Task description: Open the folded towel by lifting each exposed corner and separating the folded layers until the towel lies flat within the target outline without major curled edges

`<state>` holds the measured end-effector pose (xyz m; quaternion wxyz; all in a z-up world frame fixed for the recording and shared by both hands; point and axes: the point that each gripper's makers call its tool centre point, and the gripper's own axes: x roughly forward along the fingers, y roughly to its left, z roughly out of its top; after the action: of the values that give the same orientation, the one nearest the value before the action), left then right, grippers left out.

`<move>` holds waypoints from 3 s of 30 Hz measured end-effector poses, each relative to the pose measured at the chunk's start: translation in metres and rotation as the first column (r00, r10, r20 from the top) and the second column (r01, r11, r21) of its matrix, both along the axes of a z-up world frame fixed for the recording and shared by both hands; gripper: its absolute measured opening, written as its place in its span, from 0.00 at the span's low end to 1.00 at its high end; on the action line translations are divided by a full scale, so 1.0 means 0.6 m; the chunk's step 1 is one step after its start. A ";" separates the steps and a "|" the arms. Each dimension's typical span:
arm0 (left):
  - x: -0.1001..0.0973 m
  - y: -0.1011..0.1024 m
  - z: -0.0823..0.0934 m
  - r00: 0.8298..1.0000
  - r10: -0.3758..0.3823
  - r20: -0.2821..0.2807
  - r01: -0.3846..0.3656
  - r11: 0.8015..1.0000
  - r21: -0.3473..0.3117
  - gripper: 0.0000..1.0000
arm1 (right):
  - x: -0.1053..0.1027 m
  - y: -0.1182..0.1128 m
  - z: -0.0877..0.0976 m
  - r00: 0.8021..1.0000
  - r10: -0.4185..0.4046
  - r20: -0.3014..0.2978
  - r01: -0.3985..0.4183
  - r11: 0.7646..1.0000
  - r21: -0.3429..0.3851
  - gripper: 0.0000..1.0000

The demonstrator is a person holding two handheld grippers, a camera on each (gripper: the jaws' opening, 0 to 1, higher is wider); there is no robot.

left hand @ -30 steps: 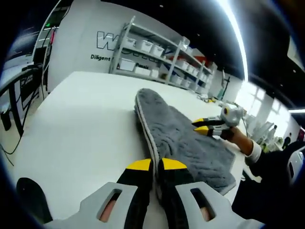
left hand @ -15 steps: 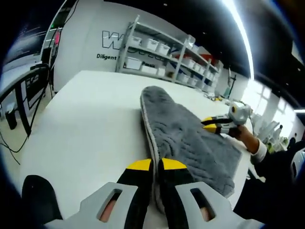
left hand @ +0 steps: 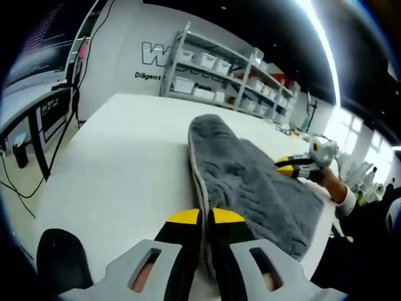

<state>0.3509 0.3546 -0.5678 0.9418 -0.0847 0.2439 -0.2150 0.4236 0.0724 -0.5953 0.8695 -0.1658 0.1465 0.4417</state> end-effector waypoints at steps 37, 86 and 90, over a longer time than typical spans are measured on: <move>-0.033 0.053 -0.017 0.997 0.058 -0.049 -0.054 0.995 0.084 0.05 | 0.015 0.002 0.016 0.984 0.037 0.172 -0.023 0.996 -0.081 0.22; -0.054 0.078 -0.046 0.988 0.079 -0.131 -0.055 0.982 0.181 0.07 | 0.008 0.016 0.013 0.998 0.045 0.054 -0.047 0.999 0.024 0.22; -0.053 0.078 -0.044 0.990 0.075 -0.122 -0.052 0.981 0.185 0.10 | 0.005 0.021 0.015 0.997 0.057 0.051 -0.059 0.998 0.038 0.22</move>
<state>0.3193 0.4012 -0.5944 0.9344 -0.0198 0.3198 -0.1557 0.4263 0.0848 -0.5863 0.8628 -0.1637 0.1109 0.4653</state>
